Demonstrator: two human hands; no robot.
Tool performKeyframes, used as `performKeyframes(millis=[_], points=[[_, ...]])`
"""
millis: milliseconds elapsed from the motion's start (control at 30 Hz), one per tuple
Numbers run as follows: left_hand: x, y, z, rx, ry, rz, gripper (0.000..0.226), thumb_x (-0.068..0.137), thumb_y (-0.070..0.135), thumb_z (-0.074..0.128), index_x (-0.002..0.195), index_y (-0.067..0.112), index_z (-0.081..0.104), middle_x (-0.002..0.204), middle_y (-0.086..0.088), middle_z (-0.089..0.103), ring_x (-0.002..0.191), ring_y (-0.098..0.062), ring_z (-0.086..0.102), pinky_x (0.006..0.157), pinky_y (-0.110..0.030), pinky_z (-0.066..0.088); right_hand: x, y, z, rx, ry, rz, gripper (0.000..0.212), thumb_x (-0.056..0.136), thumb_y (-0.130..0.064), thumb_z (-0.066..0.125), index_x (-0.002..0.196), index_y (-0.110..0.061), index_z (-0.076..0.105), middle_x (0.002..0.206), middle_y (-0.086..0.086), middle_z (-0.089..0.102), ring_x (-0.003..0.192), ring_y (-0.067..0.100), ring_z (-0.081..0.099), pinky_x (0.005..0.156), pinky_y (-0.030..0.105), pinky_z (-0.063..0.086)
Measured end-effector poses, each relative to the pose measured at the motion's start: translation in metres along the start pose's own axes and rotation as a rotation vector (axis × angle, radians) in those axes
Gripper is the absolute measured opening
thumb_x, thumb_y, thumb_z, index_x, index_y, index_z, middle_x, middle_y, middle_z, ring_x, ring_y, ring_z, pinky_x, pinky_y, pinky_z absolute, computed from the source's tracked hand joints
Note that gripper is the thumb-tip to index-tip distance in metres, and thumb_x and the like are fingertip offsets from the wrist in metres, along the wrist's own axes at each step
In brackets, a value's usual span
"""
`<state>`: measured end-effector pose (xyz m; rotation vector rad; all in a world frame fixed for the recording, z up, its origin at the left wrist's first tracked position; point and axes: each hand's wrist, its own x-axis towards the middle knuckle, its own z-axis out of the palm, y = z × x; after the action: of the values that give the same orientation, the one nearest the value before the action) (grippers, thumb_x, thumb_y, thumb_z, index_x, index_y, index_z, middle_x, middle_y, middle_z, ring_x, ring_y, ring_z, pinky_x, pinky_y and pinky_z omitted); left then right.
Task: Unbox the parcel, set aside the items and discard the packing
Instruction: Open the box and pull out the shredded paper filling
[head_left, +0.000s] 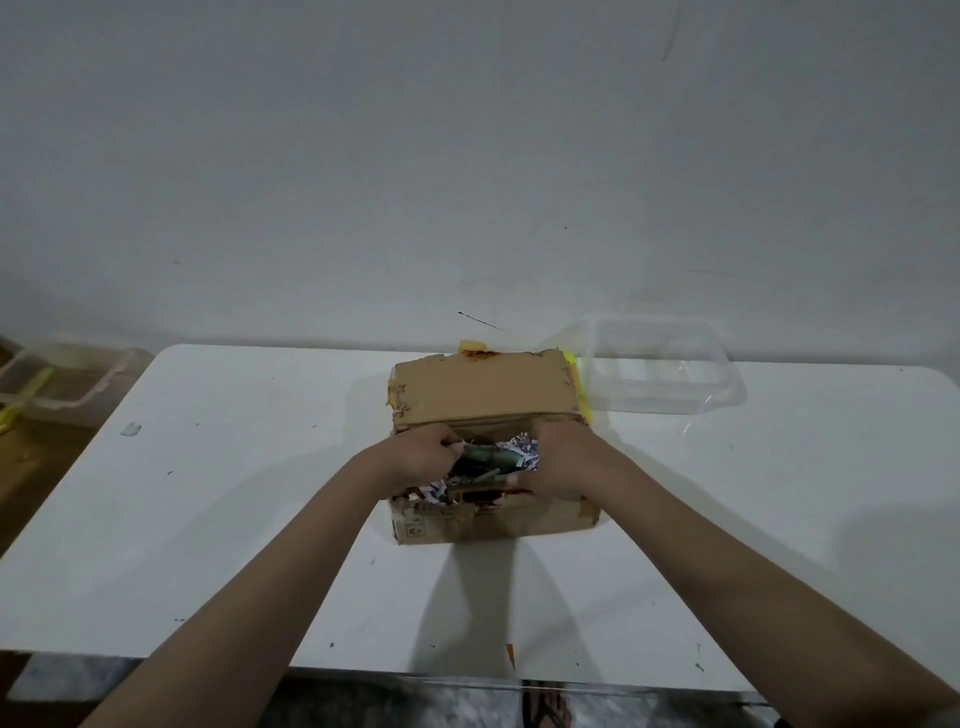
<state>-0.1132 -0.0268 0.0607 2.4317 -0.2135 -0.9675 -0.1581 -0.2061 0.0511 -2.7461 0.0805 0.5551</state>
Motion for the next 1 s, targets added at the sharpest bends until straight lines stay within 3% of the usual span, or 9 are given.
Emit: performKeyframes(millis=[67,167,267,400,567,733,833,933,1000], points=[[0.000,0.008,0.000,0.061,-0.023,-0.023,0.040,0.102,0.032,0.029,0.137,0.014,0.039,0.141,-0.011,0.041,0.123,-0.026,0.041,0.097,-0.033,0.033,0.002,-0.001,-0.002,-0.016,-0.044,0.024,0.049,0.083,-0.044,0.063,0.118,-0.010,0.052,0.117,0.010,0.061,0.102,0.024,0.057,0.076,0.030,0.046],[-0.001,0.014,0.001,0.067,-0.072,-0.054,0.044,0.104,0.031,0.021,0.142,0.011,0.030,0.150,-0.013,0.030,0.134,-0.028,0.032,0.097,-0.032,0.030,0.006,0.001,-0.008,-0.005,-0.138,0.063,0.067,0.086,-0.048,0.057,0.138,-0.011,0.039,0.138,0.010,0.050,0.122,0.027,0.049,0.094,0.033,0.045],[0.000,0.010,0.001,0.012,-0.135,-0.092,0.049,0.103,0.036,0.022,0.148,0.017,0.018,0.157,-0.009,0.017,0.142,-0.030,0.020,0.107,-0.042,0.028,0.010,0.005,-0.013,0.029,-0.238,0.083,0.076,0.086,-0.052,0.057,0.145,-0.014,0.029,0.150,0.007,0.036,0.133,0.028,0.040,0.102,0.034,0.040],[0.001,0.005,0.001,-0.115,-0.174,-0.158,0.046,0.100,0.036,0.029,0.145,0.029,0.021,0.156,-0.007,0.014,0.140,-0.035,0.019,0.099,-0.055,0.034,0.009,0.001,-0.016,0.026,-0.277,0.085,0.081,0.086,-0.050,0.059,0.149,-0.016,0.021,0.152,0.006,0.033,0.133,0.026,0.040,0.101,0.034,0.041],[-0.001,0.004,0.005,-0.293,-0.196,-0.079,0.041,0.098,0.022,0.039,0.138,0.027,0.027,0.142,-0.008,0.027,0.121,-0.026,0.030,0.091,-0.038,0.027,0.008,0.008,-0.009,0.269,-0.250,0.089,0.080,0.080,-0.044,0.070,0.145,-0.020,0.029,0.143,0.004,0.042,0.123,0.023,0.047,0.095,0.028,0.043],[-0.005,-0.005,0.005,-0.391,-0.215,-0.058,0.050,0.092,0.012,0.049,0.134,0.031,0.031,0.133,-0.008,0.038,0.113,-0.024,0.040,0.080,-0.031,0.038,0.005,0.018,-0.013,0.477,-0.241,0.069,0.069,0.078,-0.033,0.075,0.137,-0.020,0.041,0.133,0.008,0.046,0.116,0.023,0.051,0.097,0.033,0.046],[-0.005,-0.007,0.003,-0.394,-0.249,-0.067,0.052,0.093,0.013,0.051,0.136,0.034,0.029,0.133,-0.005,0.037,0.114,-0.023,0.039,0.070,-0.028,0.038,0.003,0.015,-0.015,0.363,-0.200,0.012,0.065,0.078,-0.035,0.074,0.134,-0.023,0.043,0.132,0.006,0.047,0.110,0.021,0.051,0.089,0.029,0.045],[0.000,-0.006,0.004,-0.373,-0.307,-0.086,0.059,0.090,0.018,0.056,0.137,0.040,0.026,0.141,-0.005,0.031,0.125,-0.026,0.035,0.093,-0.037,0.036,0.006,0.008,-0.011,0.135,-0.294,0.029,0.076,0.077,-0.048,0.070,0.140,-0.026,0.033,0.139,0.002,0.044,0.116,0.022,0.050,0.090,0.032,0.048],[0.004,-0.006,0.006,-0.356,-0.328,-0.113,0.064,0.086,0.025,0.060,0.136,0.045,0.025,0.144,-0.004,0.028,0.129,-0.027,0.032,0.104,-0.045,0.031,0.008,0.004,-0.015,0.174,-0.377,0.098,0.077,0.079,-0.049,0.068,0.142,-0.028,0.028,0.138,0.002,0.044,0.106,0.022,0.053,0.076,0.031,0.052]])
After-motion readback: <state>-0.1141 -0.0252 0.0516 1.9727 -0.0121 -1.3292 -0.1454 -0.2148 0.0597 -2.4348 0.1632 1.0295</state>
